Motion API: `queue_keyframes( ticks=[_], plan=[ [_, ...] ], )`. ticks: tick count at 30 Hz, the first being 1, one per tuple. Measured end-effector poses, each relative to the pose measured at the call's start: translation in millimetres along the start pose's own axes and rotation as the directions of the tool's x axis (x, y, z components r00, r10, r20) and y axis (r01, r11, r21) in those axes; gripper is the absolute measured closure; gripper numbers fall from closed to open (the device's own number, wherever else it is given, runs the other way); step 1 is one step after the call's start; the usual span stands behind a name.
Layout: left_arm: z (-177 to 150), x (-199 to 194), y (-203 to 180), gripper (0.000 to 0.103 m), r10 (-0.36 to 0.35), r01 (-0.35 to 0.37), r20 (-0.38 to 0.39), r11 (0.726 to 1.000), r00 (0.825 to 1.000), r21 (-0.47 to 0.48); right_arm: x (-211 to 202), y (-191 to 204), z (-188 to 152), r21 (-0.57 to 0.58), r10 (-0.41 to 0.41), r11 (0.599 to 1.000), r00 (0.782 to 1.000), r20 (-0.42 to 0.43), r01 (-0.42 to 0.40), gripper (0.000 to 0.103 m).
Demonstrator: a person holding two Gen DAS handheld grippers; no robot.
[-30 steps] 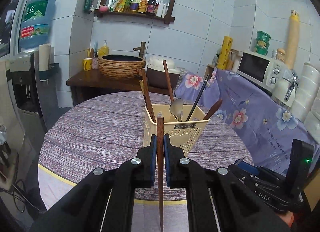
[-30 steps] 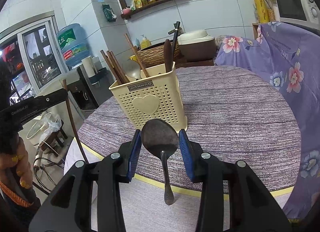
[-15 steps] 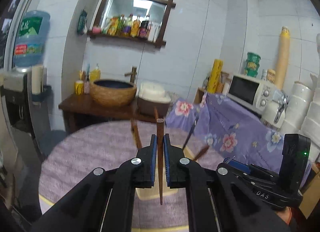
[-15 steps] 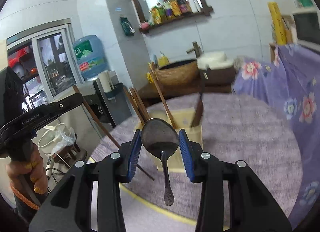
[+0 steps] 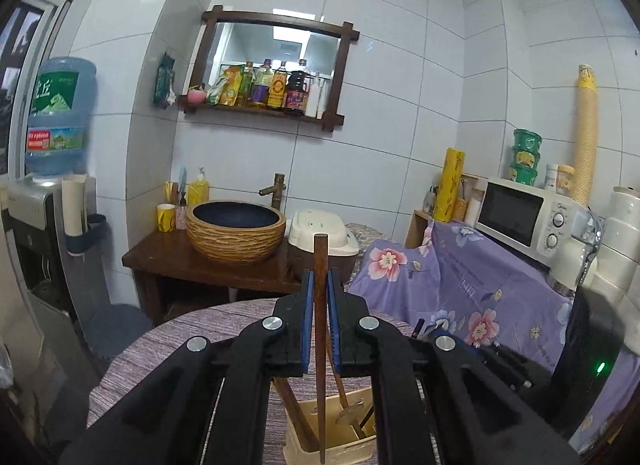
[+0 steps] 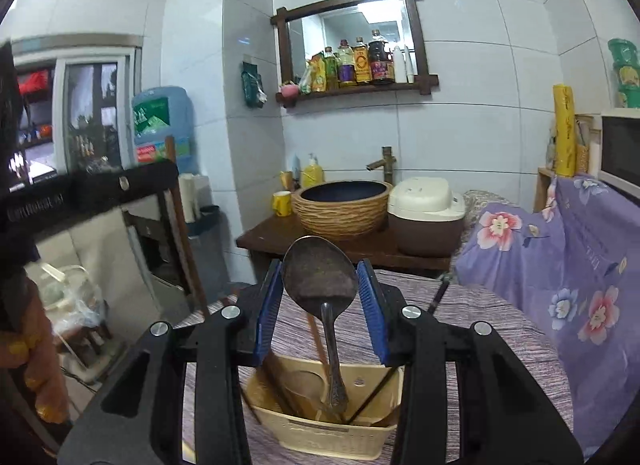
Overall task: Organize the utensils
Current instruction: 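Lift the spoon and chopstick and carry them above the cream holder, then open both tools to drop the spoon and chopstick into the holder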
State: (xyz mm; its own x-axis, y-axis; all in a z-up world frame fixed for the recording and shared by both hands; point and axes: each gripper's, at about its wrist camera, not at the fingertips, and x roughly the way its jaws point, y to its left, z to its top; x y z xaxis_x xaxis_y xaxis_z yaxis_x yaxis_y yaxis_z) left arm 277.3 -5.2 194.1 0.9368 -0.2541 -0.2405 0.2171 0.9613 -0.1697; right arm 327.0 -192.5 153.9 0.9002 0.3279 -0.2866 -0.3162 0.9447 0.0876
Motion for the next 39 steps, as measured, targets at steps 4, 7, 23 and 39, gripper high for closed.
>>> queue_keyframes(
  ticks=[4, 7, 23, 39],
  plan=[
    [18, -4, -2, 0.095, -0.023, 0.023, 0.013, 1.000, 1.000, -0.004, 7, -13, -1, 0.052, 0.011, 0.999, 1.000, -0.027, -0.010, 0.064],
    [36, -12, -8, 0.095, -0.023, 0.022, 0.052, 0.999, 0.998, 0.025, 2, -17, 8, 0.056, 0.014, 0.998, 1.000, -0.002, -0.014, 0.064],
    [-53, 37, 8, 0.095, 0.008, -0.010, -0.101, 1.000, 0.995, -0.012, 27, -5, -62, 0.015, -0.021, 1.000, 0.994, -0.108, 0.023, 0.064],
    [-87, 16, 21, 0.043, -0.018, 0.012, -0.129, 0.999, 0.992, -0.047, -4, 4, -87, -0.053, -0.049, 0.998, 0.996, -0.078, 0.045, 0.031]
  ],
)
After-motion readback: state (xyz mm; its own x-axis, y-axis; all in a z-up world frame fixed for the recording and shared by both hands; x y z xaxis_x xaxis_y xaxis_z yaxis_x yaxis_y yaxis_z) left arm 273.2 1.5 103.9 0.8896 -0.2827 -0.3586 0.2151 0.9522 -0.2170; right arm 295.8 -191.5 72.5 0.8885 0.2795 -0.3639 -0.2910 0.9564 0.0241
